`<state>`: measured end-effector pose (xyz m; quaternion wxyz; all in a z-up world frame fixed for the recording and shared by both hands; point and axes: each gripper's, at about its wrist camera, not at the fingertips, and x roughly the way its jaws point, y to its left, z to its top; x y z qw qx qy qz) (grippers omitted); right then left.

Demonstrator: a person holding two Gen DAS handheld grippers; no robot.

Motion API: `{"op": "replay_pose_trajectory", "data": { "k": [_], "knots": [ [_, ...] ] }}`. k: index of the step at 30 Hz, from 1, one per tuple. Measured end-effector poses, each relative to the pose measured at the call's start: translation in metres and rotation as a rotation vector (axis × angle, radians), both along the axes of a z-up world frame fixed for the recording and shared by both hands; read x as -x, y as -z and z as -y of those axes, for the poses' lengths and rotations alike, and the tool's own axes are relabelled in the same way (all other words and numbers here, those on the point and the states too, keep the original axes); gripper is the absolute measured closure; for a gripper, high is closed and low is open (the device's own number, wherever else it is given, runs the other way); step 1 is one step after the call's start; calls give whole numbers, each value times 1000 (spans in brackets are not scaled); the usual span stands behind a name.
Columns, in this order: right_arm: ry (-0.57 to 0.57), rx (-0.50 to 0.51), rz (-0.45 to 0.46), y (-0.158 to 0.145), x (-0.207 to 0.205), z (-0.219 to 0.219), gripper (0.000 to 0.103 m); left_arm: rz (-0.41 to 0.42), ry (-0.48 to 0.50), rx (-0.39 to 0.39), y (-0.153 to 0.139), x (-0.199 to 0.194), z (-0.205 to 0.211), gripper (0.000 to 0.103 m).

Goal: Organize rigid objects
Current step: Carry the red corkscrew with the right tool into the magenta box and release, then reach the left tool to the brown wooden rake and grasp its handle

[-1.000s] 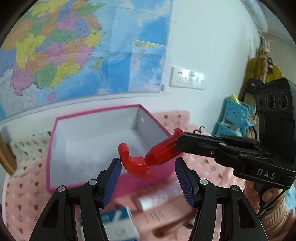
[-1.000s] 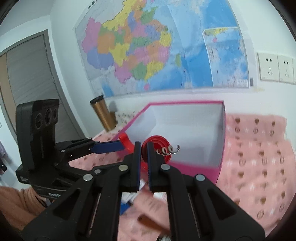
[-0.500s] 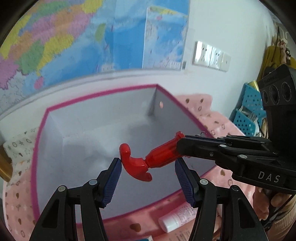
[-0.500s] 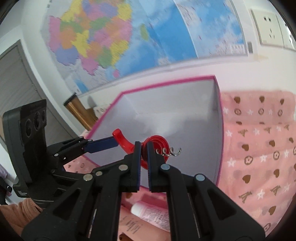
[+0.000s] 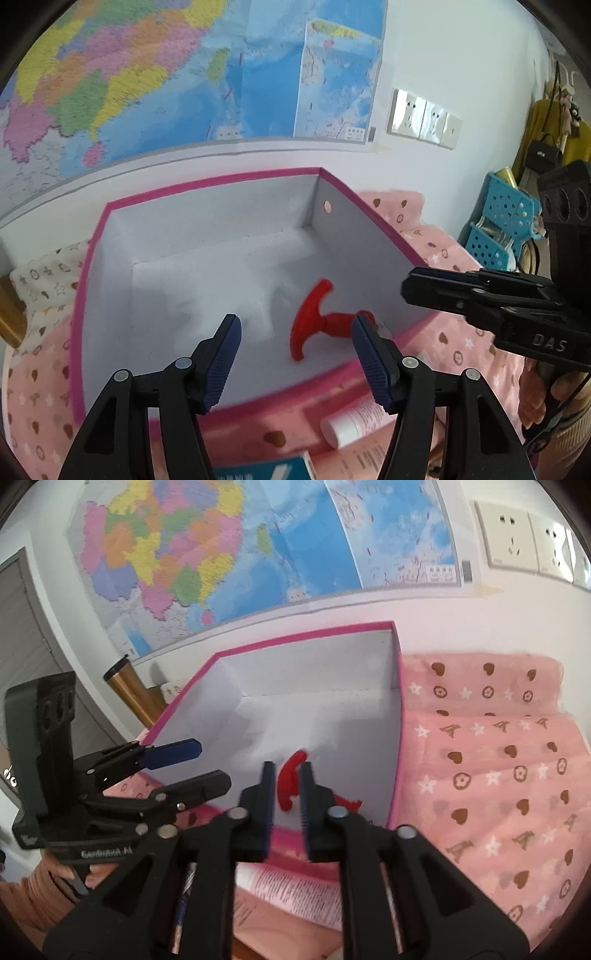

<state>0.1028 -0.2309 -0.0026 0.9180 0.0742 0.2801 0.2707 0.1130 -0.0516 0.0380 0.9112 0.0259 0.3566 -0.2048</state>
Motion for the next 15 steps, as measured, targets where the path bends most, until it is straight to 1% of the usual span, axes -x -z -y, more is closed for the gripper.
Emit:
{"op": "replay_pose_trajectory", "data": {
  "k": [1, 3, 6, 11, 15],
  "knots": [
    [1, 8, 19, -2, 9, 1, 74, 11, 0, 3, -2, 6, -2, 33],
    [-3, 18, 48, -2, 23, 5, 68, 35, -3, 0, -4, 19, -6, 31],
    [0, 28, 61, 0, 39, 10, 63, 54, 5, 8, -7, 38, -11, 31],
    [6, 8, 48, 10, 59, 24, 62, 93, 21, 14, -12, 66, -13, 30],
    [22, 13, 26, 21, 73, 33, 62, 89, 42, 24, -8, 84, -13, 29]
  ]
}}
